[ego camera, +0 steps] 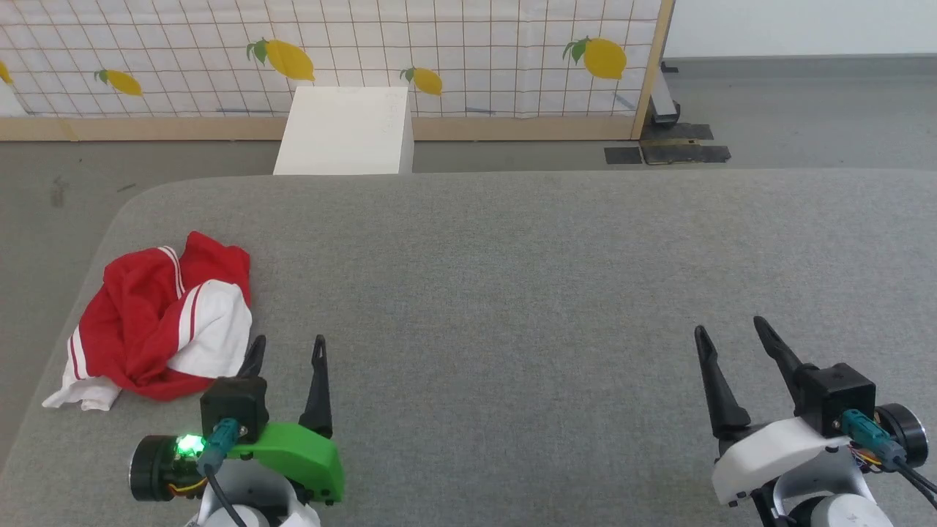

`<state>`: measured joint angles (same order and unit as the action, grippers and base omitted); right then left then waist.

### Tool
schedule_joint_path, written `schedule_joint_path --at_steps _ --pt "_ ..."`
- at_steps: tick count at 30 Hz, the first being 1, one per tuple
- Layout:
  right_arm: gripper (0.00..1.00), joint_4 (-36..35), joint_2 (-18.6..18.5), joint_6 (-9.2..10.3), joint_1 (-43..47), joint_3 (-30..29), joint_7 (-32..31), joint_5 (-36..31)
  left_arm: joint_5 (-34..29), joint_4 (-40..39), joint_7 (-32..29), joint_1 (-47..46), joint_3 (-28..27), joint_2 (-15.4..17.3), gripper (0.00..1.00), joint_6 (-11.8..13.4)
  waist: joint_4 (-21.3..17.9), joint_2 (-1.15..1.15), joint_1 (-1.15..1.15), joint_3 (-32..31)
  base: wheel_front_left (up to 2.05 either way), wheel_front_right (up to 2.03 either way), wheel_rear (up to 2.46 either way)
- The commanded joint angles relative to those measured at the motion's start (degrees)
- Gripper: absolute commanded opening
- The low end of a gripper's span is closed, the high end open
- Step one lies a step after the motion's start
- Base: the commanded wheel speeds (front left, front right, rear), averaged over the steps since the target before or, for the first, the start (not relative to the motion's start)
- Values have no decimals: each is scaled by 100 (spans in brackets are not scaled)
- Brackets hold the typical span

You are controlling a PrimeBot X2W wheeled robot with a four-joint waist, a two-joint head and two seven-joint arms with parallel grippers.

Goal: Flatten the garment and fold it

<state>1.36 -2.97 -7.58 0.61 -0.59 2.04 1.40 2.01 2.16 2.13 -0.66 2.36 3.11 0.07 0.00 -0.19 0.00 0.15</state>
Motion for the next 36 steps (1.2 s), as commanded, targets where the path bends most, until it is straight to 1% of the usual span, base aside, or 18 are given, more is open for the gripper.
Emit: schedule_joint_path --at_steps 1,19,31,36 --pt "100 13 3 2 6 -5 62 34 25 36 60 -33 25 -4 100 29 1 3 0 2 0 0 0" --pt "100 -77 4 3 34 24 277 219 211 -54 273 -47 161 -8 100 74 41 6 0 50 0 0 0" --pt "100 -38 5 4 29 21 418 319 295 -108 414 -50 242 -10 100 116 66 8 0 97 0 0 0" --pt "100 98 5 4 34 44 502 362 332 -21 497 -46 340 -11 100 110 82 9 0 114 0 0 0"
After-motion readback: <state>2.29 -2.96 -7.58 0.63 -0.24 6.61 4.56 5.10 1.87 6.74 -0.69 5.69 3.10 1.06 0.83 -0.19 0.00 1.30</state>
